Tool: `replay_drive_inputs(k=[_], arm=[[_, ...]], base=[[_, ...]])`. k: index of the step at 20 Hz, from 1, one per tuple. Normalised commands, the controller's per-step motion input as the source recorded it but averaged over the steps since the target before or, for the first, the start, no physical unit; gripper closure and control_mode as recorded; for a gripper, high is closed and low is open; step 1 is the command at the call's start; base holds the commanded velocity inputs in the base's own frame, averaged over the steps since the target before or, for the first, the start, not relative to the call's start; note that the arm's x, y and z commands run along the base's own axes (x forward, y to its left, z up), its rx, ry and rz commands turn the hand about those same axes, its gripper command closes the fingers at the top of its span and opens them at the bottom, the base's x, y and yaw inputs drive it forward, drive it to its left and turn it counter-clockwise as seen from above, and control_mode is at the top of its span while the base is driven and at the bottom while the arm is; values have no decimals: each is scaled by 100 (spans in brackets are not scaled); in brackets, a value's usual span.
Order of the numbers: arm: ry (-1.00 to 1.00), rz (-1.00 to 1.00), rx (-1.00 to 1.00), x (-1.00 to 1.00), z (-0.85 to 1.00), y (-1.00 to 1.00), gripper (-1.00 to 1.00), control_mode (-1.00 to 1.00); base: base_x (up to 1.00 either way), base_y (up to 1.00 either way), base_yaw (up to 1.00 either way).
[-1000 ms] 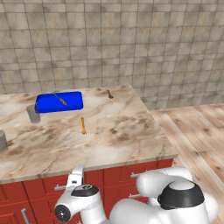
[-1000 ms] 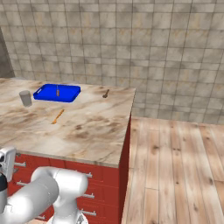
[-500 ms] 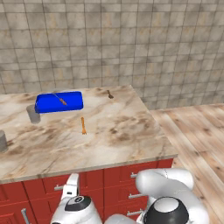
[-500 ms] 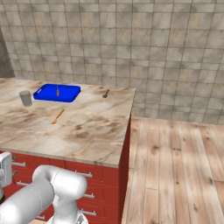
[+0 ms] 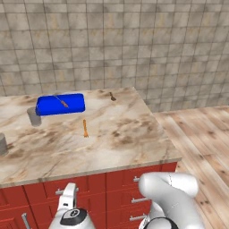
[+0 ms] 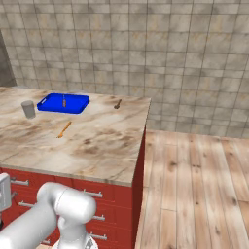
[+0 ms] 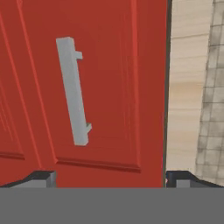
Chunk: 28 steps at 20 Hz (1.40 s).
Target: Take the tongs from the drawer on the left and place them on the dining counter next to the tray containing the kebab skewer.
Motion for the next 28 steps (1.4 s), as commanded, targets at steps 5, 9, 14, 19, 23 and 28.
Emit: replay_drive_inputs(k=[5,9,14,19,23,28], arm=[[0,0,0,7,-24,13,-100,-100],[0,0,0,12,-16,14,-100,-100],[0,0,0,22,-19,9,-100,-100],[0,0,0,22,-19,14,-100,-100],[0,0,0,18,-28,23,-100,-100],[0,0,0,18,-32,23,-100,-100]], base=[[0,0,0],[0,0,0],[0,0,0],[0,0,0],[0,0,0],[0,0,0]])
